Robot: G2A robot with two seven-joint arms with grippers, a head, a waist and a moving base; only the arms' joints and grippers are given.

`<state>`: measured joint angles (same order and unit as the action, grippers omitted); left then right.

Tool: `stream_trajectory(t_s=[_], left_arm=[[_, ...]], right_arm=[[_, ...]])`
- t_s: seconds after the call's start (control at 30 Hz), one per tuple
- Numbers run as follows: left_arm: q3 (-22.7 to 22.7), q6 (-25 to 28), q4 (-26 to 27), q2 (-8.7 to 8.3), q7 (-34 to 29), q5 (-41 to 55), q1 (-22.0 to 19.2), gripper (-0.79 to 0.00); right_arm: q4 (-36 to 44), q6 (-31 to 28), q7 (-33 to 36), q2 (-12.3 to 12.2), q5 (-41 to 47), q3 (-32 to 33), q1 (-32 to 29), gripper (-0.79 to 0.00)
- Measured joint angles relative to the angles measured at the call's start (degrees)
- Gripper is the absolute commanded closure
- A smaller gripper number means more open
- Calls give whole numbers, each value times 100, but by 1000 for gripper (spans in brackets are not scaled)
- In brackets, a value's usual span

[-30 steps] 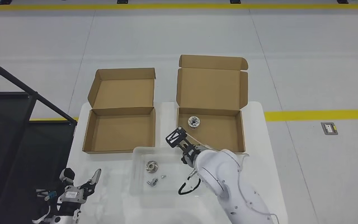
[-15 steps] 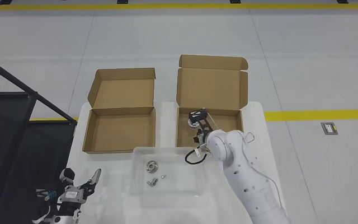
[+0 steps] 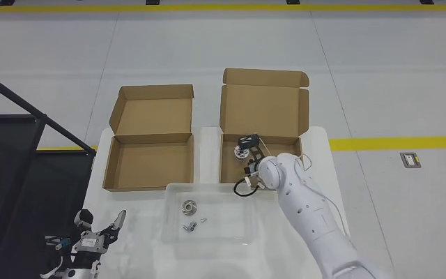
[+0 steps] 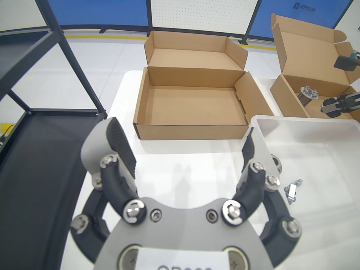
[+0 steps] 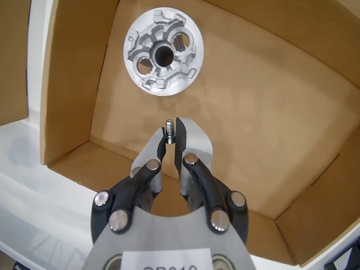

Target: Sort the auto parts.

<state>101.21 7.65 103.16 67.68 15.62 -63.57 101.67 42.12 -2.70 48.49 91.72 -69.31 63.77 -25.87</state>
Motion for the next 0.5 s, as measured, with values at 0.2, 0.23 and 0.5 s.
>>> stream_trajectory(t_s=[0.2,0.23,0.5], left_arm=[[0,0,0,0,0,0,0,-785],[0,0,0,0,0,0,0,-785],[0,0,0,0,0,0,0,-785]], right_arm=[[-715,-276,-182,69,220,-67,344,0],[-842,-304,-207,84,244,-85,401,0],[-1464,-212,-375,176,320,-199,675,-142]])
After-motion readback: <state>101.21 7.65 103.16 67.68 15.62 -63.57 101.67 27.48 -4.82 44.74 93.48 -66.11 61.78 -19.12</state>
